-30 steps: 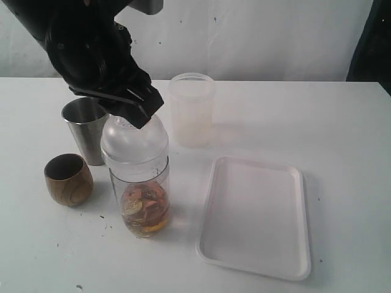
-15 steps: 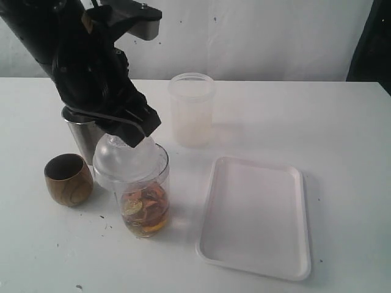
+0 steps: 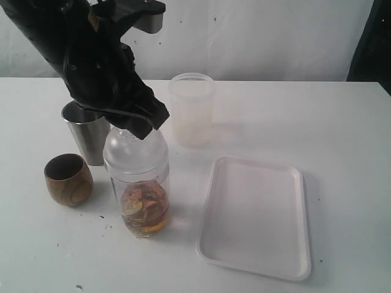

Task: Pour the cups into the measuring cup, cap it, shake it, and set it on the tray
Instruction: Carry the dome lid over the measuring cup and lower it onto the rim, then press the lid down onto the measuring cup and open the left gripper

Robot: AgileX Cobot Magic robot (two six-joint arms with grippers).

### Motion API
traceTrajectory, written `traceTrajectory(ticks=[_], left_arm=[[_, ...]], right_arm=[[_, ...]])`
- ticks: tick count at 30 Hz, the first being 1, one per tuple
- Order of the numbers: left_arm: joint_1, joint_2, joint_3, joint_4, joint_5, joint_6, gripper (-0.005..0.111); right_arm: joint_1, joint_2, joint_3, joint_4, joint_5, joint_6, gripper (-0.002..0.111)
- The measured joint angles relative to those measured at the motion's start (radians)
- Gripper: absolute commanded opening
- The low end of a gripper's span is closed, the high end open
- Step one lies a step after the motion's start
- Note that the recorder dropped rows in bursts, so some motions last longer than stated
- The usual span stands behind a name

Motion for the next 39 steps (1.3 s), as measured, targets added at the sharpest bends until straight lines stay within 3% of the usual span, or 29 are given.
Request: traceTrajectory(ticks=[20,39], left_arm=[[0.000,0.057,0.000,0.007,0.000,-0.018,0.000],[0.000,0.014,0.184,-0.008,-0.180,-0.025,0.000]], right_arm=[[0.000,0.000,0.000,0.000,0.000,0.022,0.000],[0.000,0.000,0.000,0.000,0.000,0.022,0.000]])
